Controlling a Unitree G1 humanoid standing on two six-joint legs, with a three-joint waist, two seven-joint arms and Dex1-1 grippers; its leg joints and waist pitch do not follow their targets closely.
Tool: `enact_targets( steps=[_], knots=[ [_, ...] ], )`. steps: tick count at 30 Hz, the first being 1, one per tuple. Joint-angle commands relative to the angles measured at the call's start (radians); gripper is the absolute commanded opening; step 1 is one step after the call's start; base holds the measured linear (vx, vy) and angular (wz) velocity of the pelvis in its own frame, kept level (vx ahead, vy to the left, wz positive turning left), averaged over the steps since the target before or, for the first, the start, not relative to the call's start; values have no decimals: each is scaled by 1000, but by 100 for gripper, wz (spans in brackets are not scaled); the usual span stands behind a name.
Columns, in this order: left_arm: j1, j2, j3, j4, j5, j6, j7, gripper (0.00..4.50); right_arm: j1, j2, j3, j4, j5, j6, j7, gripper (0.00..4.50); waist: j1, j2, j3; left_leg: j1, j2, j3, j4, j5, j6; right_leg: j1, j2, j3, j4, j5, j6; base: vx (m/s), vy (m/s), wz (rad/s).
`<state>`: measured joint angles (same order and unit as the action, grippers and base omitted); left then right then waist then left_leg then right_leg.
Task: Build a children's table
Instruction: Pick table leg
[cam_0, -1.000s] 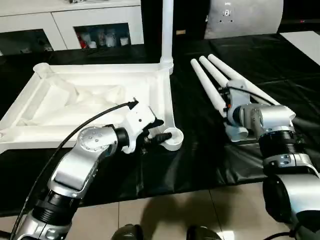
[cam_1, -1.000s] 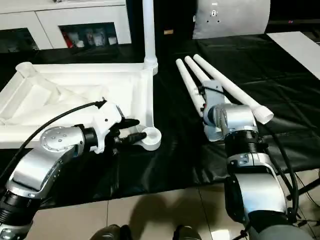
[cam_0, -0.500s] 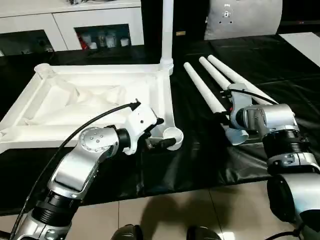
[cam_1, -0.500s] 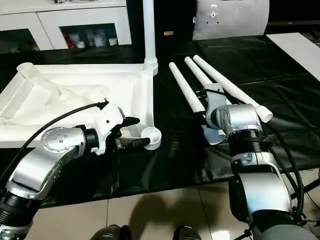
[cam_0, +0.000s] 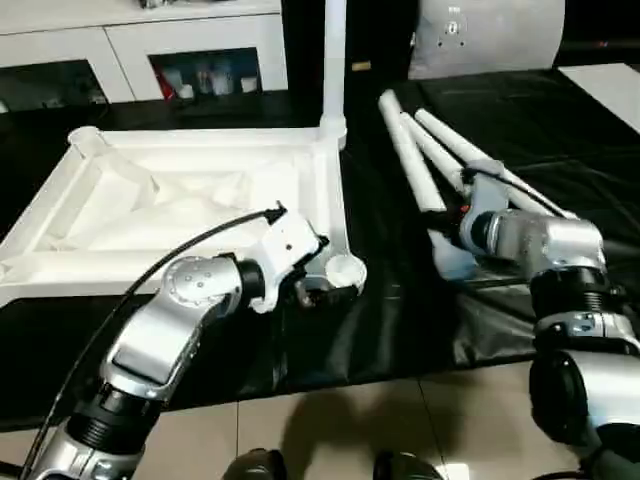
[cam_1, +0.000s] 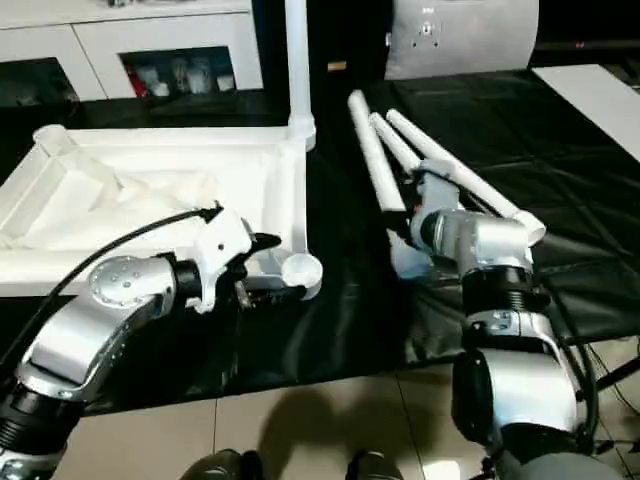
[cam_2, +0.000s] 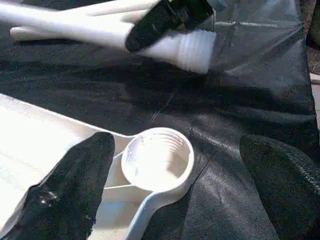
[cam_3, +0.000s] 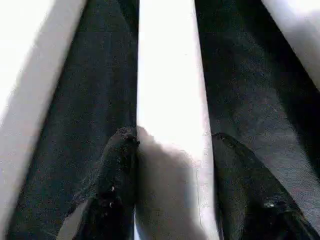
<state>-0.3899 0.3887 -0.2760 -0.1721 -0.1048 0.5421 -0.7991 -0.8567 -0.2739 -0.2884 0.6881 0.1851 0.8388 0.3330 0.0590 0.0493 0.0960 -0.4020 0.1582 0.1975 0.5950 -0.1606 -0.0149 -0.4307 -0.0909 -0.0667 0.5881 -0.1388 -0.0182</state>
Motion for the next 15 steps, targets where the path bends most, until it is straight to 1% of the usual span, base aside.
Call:
enact_targets(
  steps=[1,2,3,4,5,6,7,8,9,10,11,13,14,15],
  knots=[
    [2,9,-3,-9,0,4,2,450,-1,8,-31,-51,37,3,-7,184,2,-6,-78,31,56,-31,-69,-247,12,56,-50,38,-63,-282,-194,0,0,0],
    [2,9,-3,-10,-1,4,3,450,1,12,-41,-58,46,5,-7,184,1,-4,-77,30,56,-30,-69,-246,13,55,-50,38,-63,-278,-196,0,0,0],
    [1,8,-4,-10,-2,5,3,450,9,22,-59,-77,62,-23,-13,184,2,-5,-77,32,55,-29,-68,-250,12,54,-50,38,-64,-285,-197,0,0,0],
    [-1,6,-4,-9,-3,5,4,450,29,32,-61,-116,70,-94,-1,184,2,-5,-77,31,55,-29,-68,-254,12,53,-52,39,-65,-292,-196,0,0,0],
    [-2,4,-3,-10,-4,3,7,450,47,42,-61,-154,78,-159,12,184,4,0,-74,31,56,-30,-70,-270,9,49,-54,39,-68,-312,-184,0,0,0],
    [-4,0,-2,-10,-5,2,10,450,60,55,-69,-187,86,-212,10,184,4,-2,-73,31,57,-29,-71,-278,7,48,-55,40,-70,-320,-174,0,0,0],
    [-6,-5,0,-10,-7,-2,14,450,65,69,-88,-211,94,-237,-19,184,3,-4,-76,31,57,-31,-72,-275,5,49,-54,40,-67,-316,-170,0,0,0],
    [-12,-29,17,-7,-15,-27,35,450,75,81,-106,-246,84,-275,-81,184,2,-3,-74,31,56,-31,-73,-270,5,47,-54,40,-68,-319,-172,0,0,0],
    [-12,-29,17,-7,-15,-27,36,450,75,81,-106,-246,83,-275,-82,184,1,-3,-73,33,56,-31,-74,-275,0,46,-50,39,-70,-328,-174,0,0,0],
    [-21,-50,36,-1,-20,-45,60,450,81,77,-106,-262,78,-277,-91,184,1,-4,-73,34,55,-30,-73,-281,0,46,-50,38,-71,-335,-173,0,0,0],
    [-33,-76,62,8,-27,-56,92,450,86,76,-111,-276,83,-286,-84,184,-1,-1,-69,34,54,-29,-75,-303,-3,44,-47,38,-73,-354,-168,0,0,0],
    [-77,-136,132,38,-56,-68,163,450,102,79,-129,-311,119,-334,-28,184,1,-4,-70,34,52,-29,-73,-314,-2,46,-49,37,-78,-369,-157,0,0,0],
    [-118,-175,186,70,-77,-67,220,450,124,87,-145,-350,184,-320,55,184,2,-3,-69,33,48,-28,-72,-320,7,49,-47,36,-79,-375,-148,0,0,0],
    [-137,-191,208,82,-88,-60,243,450,138,97,-152,-372,216,-320,83,184,4,-1,-69,30,50,-32,-73,-316,18,53,-50,35,-80,-371,-142,0,0,0]
  ],
)
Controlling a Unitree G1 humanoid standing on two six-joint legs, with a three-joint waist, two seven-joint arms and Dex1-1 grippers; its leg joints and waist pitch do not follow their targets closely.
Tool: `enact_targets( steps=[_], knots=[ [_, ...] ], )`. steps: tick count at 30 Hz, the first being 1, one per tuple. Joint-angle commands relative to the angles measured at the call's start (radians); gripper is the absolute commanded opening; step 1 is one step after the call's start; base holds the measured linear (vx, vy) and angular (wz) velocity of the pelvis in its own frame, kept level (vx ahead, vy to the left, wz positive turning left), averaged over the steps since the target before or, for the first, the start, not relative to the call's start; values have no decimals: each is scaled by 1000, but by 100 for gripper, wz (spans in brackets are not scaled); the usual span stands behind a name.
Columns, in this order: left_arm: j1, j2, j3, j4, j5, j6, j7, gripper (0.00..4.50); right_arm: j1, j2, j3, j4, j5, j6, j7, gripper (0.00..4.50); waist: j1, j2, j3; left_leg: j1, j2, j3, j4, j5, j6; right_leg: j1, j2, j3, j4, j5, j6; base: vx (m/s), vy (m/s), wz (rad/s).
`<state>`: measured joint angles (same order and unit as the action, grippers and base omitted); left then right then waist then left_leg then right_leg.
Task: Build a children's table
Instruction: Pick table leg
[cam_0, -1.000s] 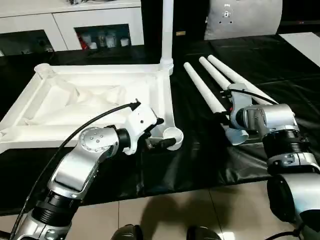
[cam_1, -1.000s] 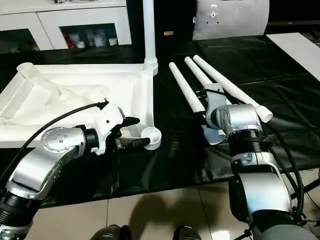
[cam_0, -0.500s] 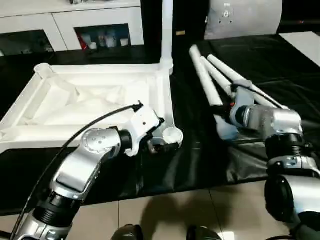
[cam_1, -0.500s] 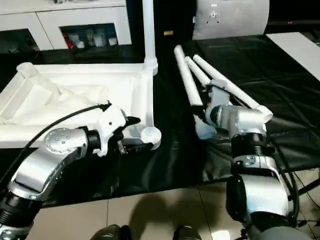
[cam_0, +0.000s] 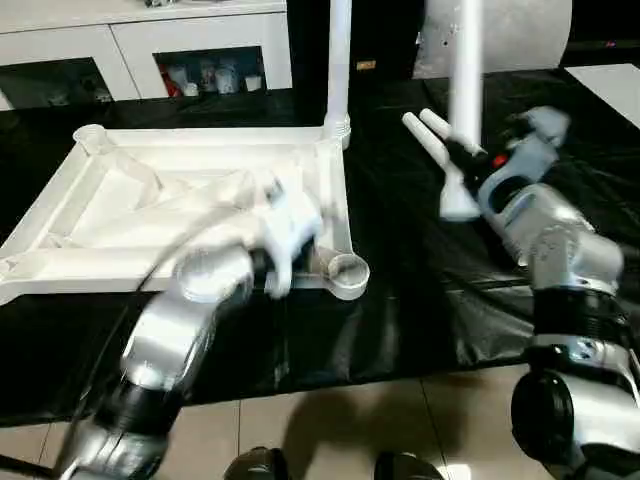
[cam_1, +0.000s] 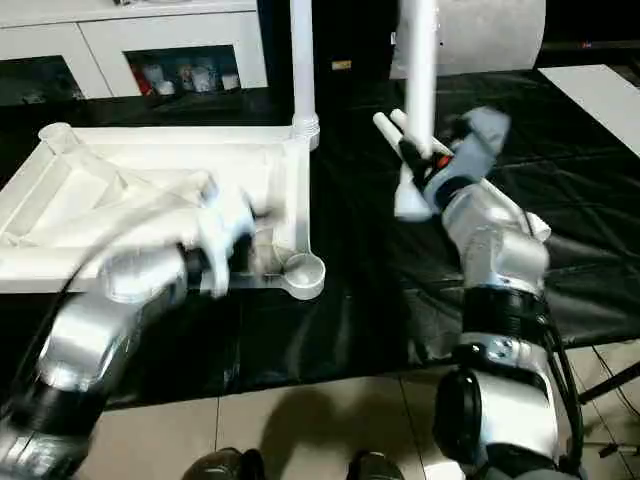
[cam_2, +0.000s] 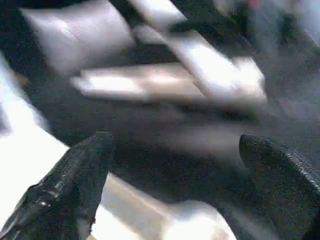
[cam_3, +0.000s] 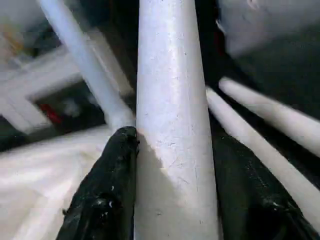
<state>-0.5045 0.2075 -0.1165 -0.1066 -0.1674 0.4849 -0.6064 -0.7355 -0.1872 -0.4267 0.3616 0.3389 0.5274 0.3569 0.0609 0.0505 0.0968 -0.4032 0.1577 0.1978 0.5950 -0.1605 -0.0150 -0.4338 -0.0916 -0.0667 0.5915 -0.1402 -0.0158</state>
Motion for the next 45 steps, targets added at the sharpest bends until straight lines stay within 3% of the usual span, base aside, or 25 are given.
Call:
enact_targets(
  steps=[1,4,5,6,11,17,26,30,34,35,40,45],
  knots=[
    [-24,-11,52,18,-27,-1,53,450,19,13,-15,-49,67,-10,62,184,1,-5,-72,28,50,-33,-73,-308,25,59,-49,34,-84,-362,-144,0,0,0],
    [-64,-53,92,33,-66,21,89,450,57,40,-30,-121,175,42,114,184,-1,-10,-76,21,49,-33,-69,-257,54,61,-52,33,-81,-333,-154,0,0,0],
    [-64,-53,92,33,-66,21,89,450,57,40,-30,-121,175,42,114,184,-1,-10,-76,20,48,-32,-68,-246,61,62,-50,33,-80,-325,-159,0,0,0],
    [-84,-82,109,38,-90,35,107,450,72,41,-30,-151,229,94,157,184,0,-10,-77,21,49,-31,-67,-229,75,59,-49,32,-82,-321,-172,0,0,0],
    [-175,-227,233,78,-226,125,240,450,145,22,36,-246,326,172,336,184,13,-14,-74,21,52,-29,-64,-231,83,59,-51,28,-87,-341,-181,0,0,0],
    [-241,-343,308,114,-372,169,315,450,195,8,93,-340,406,230,416,184,27,-19,-75,17,53,-33,-67,-210,90,57,-53,27,-95,-398,-136,0,0,0],
    [-264,-397,346,102,-478,235,331,450,223,-3,134,-370,415,229,447,184,36,-17,-80,16,56,-33,-66,-166,97,56,-54,27,-91,-337,-139,0,0,0],
    [-260,-409,352,92,-553,260,336,450,243,-6,163,-395,411,210,465,184,40,-17,-84,10,56,-33,-61,-128,118,58,-55,26,-79,-255,-169,0,0,0],
    [-249,-404,329,81,-564,283,314,450,263,-12,192,-399,401,197,495,184,40,-18,-79,11,57,-33,-64,-157,114,57,-55,26,-86,-308,-157,0,0,0],
    [-246,-405,326,82,-562,282,315,422,269,-12,200,-402,401,193,500,184,40,-19,-80,11,58,-33,-65,-162,109,57,-55,26,-88,-322,-148,0,0,0],
    [-249,-408,336,94,-584,261,333,396,274,-12,217,-395,387,171,492,184,40,-18,-79,12,59,-36,-68,-186,86,56,-56,27,-92,-352,-130,0,0,0],
    [-245,-413,346,81,-649,266,335,337,274,-22,240,-367,355,141,480,184,41,-20,-87,12,57,-33,-63,-153,89,59,-55,26,-85,-305,-148,0,0,0]
  ],
)
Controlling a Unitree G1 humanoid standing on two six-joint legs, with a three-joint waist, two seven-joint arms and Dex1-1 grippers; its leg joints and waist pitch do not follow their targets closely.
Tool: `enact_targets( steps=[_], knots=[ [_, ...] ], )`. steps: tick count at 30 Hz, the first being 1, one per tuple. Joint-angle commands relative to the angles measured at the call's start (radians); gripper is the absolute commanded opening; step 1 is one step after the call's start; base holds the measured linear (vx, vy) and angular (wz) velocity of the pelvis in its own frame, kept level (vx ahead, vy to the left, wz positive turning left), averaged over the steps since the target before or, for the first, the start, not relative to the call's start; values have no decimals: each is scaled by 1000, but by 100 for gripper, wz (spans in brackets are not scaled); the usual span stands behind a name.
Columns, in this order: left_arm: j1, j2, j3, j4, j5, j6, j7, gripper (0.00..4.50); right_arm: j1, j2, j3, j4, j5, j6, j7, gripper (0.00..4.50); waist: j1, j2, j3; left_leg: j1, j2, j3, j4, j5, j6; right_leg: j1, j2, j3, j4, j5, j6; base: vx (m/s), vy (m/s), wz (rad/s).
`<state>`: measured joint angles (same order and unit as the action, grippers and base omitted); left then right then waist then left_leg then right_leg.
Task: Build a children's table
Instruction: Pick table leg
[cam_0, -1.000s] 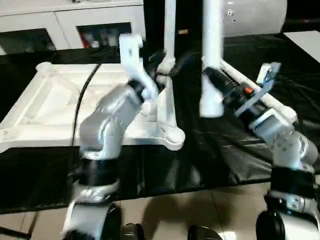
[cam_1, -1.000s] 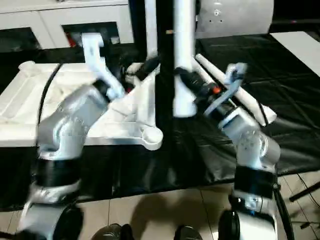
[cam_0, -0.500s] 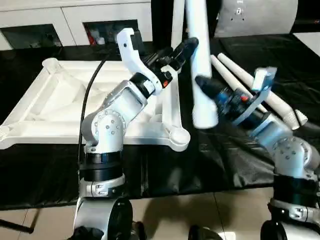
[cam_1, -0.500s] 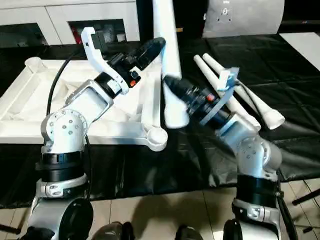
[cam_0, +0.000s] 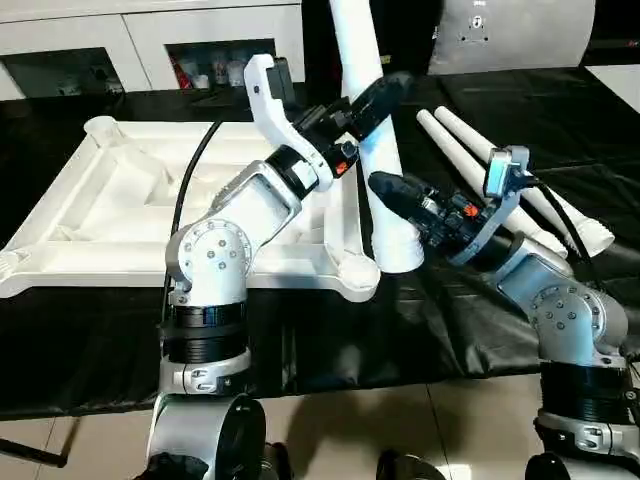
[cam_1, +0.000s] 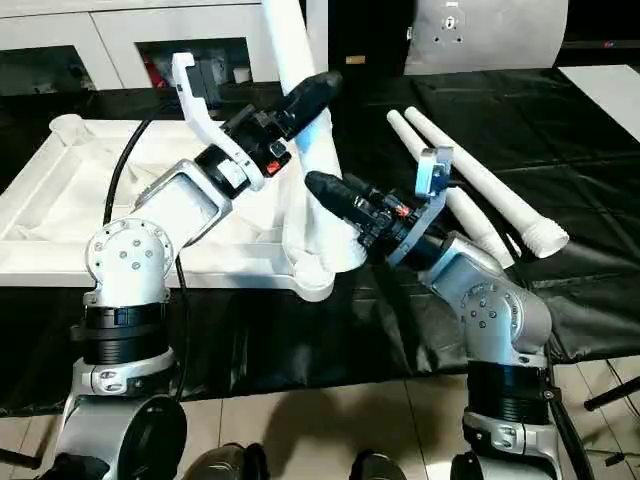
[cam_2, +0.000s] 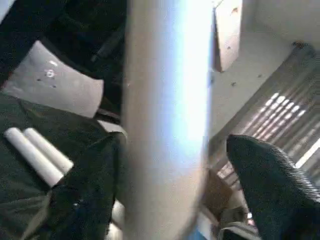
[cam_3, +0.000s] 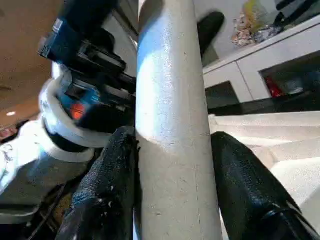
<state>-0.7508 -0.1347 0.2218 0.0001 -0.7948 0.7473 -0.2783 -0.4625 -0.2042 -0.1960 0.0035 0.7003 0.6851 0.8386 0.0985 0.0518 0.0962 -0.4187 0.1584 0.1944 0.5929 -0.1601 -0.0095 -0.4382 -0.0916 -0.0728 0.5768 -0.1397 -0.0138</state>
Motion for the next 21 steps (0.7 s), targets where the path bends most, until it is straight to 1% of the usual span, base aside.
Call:
enact_targets(
  steps=[1,3,5,6,7,8,9,12,13,14,17,20,21],
  knots=[
    [2,-72,7,-27,-24,4,7,337,1,-6,11,-9,-7,-18,0,184,3,-21,-86,26,56,-29,-60,-153,87,64,-55,33,-70,-303,-150,0,0,0],
    [5,-76,6,-31,-31,4,4,325,0,-7,16,-11,-5,-19,6,184,5,-21,-90,27,57,-29,-58,-137,97,67,-56,33,-66,-279,-158,0,0,0],
    [7,-74,2,-30,-35,1,5,306,0,-8,19,-9,-5,-23,7,184,6,-21,-90,26,56,-29,-56,-134,103,67,-55,33,-66,-276,-160,0,0,0],
    [8,-73,-1,-30,-33,-2,5,297,0,-9,20,-8,-5,-24,7,184,6,-22,-93,27,56,-28,-55,-129,104,68,-56,33,-65,-273,-160,0,0,0],
    [10,-70,-6,-30,-34,-6,6,292,-1,-10,21,-7,-5,-26,8,184,7,-23,-93,27,56,-28,-55,-124,106,68,-56,33,-64,-272,-162,0,0,0],
    [10,-68,-8,-29,-36,-8,8,289,-1,-10,22,-6,-6,-27,8,184,7,-22,-92,26,57,-28,-55,-127,106,68,-55,32,-65,-280,-160,0,0,0],
    [12,-63,-14,-28,-42,-13,12,289,-2,-12,24,-3,-6,-31,9,184,8,-22,-94,27,58,-29,-54,-127,104,68,-56,32,-64,-283,-159,0,0,0],
    [14,-59,-19,-27,-47,-18,15,251,-4,-14,27,1,-7,-37,8,184,9,-22,-97,28,58,-29,-52,-125,103,68,-55,32,-63,-277,-161,0,0,0],
    [15,-58,-20,-27,-48,-18,15,251,-5,-15,28,2,-6,-38,8,184,9,-22,-96,27,57,-29,-52,-127,102,68,-55,32,-63,-280,-161,0,0,0],
    [16,-58,-21,-28,-47,-19,15,244,-5,-16,29,3,-6,-40,7,184,9,-22,-99,28,58,-29,-51,-128,100,70,-55,32,-62,-282,-159,0,0,0],
    [18,-56,-24,-29,-49,-20,15,209,-6,-16,30,5,-7,-43,7,184,9,-22,-99,27,57,-29,-51,-134,96,70,-55,31,-63,-294,-155,0,0,0],
    [19,-54,-25,-30,-51,-23,16,193,-7,-16,31,5,-7,-45,6,183,10,-21,-99,29,58,-29,-51,-145,88,67,-54,31,-65,-308,-150,0,0,0],
    [19,-51,-28,-29,-52,-26,17,193,-7,-17,32,6,-6,-46,6,183,10,-23,-99,30,58,-28,-51,-152,85,67,-54,32,-66,-315,-148,0,0,0]
  ],
)
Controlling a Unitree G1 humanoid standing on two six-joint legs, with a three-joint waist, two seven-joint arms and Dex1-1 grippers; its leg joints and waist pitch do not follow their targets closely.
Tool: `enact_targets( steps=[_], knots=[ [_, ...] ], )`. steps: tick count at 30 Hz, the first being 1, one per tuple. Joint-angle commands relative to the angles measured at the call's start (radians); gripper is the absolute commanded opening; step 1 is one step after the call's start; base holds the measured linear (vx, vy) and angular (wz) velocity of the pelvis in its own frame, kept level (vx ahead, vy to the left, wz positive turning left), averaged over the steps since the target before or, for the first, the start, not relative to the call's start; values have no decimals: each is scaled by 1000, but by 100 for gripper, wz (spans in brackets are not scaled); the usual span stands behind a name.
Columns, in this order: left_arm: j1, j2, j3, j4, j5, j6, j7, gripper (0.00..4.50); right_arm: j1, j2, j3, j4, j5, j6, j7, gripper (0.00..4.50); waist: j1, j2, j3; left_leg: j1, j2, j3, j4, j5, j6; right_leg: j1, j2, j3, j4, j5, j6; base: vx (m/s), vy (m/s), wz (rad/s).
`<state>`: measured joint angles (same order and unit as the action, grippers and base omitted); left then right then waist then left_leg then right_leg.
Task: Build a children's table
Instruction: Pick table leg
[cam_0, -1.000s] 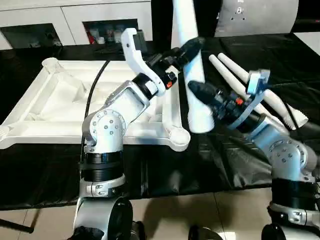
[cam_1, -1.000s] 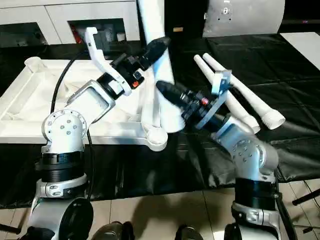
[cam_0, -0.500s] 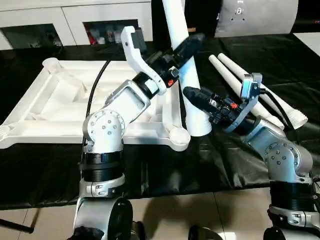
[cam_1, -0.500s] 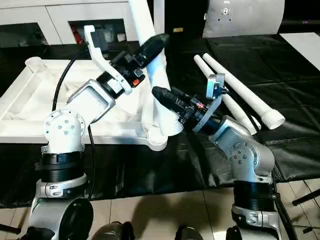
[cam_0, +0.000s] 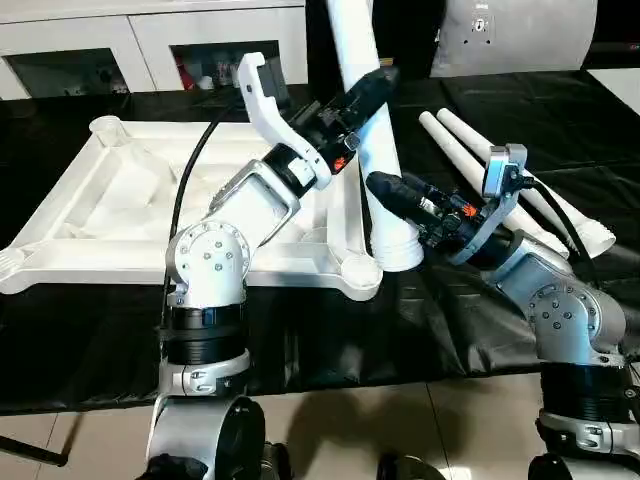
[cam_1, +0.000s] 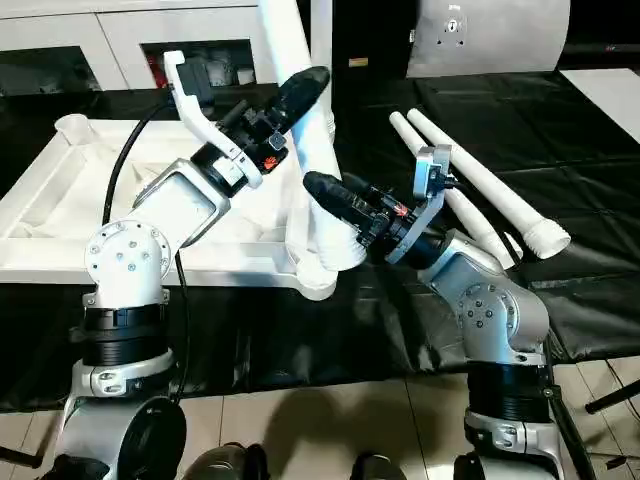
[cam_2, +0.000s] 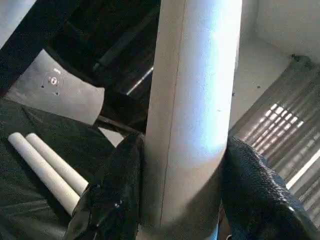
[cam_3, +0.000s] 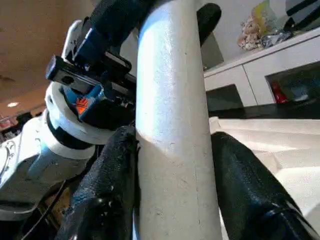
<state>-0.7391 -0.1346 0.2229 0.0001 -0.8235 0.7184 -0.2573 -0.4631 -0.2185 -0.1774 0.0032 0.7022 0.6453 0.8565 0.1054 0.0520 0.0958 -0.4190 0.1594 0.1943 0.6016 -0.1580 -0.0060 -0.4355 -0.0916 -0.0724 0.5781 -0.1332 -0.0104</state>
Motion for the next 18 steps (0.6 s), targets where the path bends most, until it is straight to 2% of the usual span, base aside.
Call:
enact_targets(
  steps=[1,7,11,12,13,16,18],
  knots=[
    [7,-49,-30,-29,-25,1,-3,190,-7,-3,13,7,-8,-7,-13,183,4,-22,-99,31,57,-28,-59,-155,80,64,-55,31,-67,-325,-151,0,0,0],
    [7,-34,-37,-27,-13,-8,0,186,-13,-9,16,17,-16,-9,-26,183,6,-22,-97,30,56,-29,-61,-167,69,63,-54,31,-71,-358,-130,0,0,0],
    [5,-7,-60,-22,35,-32,-5,185,-23,-8,11,33,-19,-1,-50,183,7,-21,-97,30,56,-30,-61,-170,68,62,-54,31,-72,-356,-125,0,0,0],
    [3,1,-66,-19,50,-40,-5,184,-28,-7,9,39,-17,5,-57,239,7,-21,-97,31,56,-30,-61,-174,68,60,-53,31,-72,-355,-124,0,0,0],
    [-3,22,-79,-14,83,-54,-5,184,-37,-7,0,46,12,52,-63,239,6,-20,-96,31,56,-30,-61,-174,68,61,-54,32,-72,-353,-124,0,0,0],
    [-11,63,-105,-9,129,-69,-26,182,-38,-11,3,37,8,37,-56,270,8,-19,-98,32,56,-31,-61,-163,66,60,-54,32,-69,-341,-123,0,0,0],
    [-15,87,-120,-5,154,-76,-37,182,-36,-26,18,28,-5,31,-44,288,8,-22,-97,31,57,-30,-61,-159,65,61,-54,33,-67,-331,-125,0,0,0]
  ],
)
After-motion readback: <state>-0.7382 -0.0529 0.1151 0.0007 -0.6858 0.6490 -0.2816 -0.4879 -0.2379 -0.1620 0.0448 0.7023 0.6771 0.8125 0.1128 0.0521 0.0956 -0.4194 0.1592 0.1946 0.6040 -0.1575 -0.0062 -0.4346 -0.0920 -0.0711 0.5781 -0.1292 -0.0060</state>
